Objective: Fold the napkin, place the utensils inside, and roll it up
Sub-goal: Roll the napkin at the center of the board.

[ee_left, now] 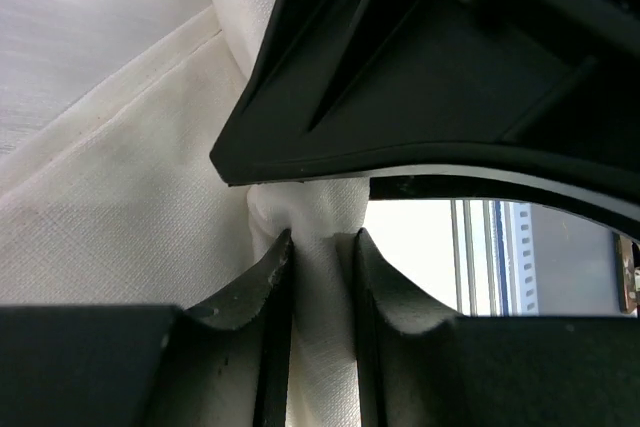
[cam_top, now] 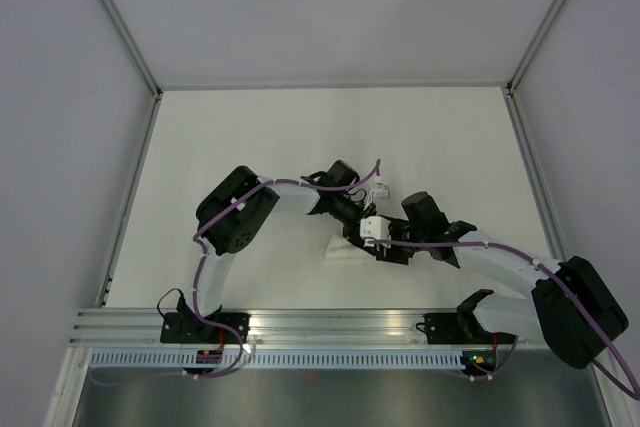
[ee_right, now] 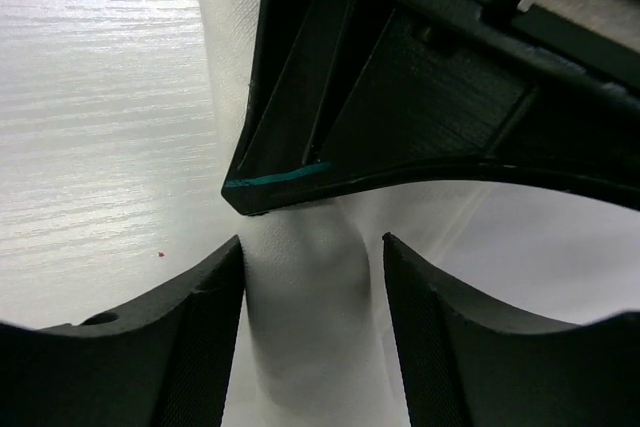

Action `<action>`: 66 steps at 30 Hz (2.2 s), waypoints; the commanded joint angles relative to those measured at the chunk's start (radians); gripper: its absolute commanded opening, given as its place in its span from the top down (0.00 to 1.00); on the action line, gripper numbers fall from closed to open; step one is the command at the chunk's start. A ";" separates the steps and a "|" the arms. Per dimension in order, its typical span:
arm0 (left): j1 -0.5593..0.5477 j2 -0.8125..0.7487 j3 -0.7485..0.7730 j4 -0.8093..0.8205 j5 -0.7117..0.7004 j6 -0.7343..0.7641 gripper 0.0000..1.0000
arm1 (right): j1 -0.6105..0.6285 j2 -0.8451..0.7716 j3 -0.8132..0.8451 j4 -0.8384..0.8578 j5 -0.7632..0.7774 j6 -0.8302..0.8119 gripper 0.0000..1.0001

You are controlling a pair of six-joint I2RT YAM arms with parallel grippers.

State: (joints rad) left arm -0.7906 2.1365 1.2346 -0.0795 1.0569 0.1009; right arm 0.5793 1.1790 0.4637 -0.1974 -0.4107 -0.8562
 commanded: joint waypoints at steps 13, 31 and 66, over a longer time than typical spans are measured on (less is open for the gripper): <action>0.007 -0.051 -0.040 -0.066 -0.282 -0.067 0.61 | 0.005 0.030 0.004 -0.062 0.003 -0.006 0.86; 0.065 -0.519 -0.426 0.497 -0.725 -0.219 0.51 | -0.078 0.237 0.190 -0.316 -0.174 -0.112 0.89; -0.365 -0.342 -0.445 0.547 -1.114 0.442 0.32 | -0.276 0.801 0.599 -0.703 -0.323 -0.314 0.89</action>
State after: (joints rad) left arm -1.1641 1.7718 0.7490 0.4690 -0.0757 0.4820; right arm 0.3012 1.9129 1.0885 -0.9413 -0.8543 -1.1263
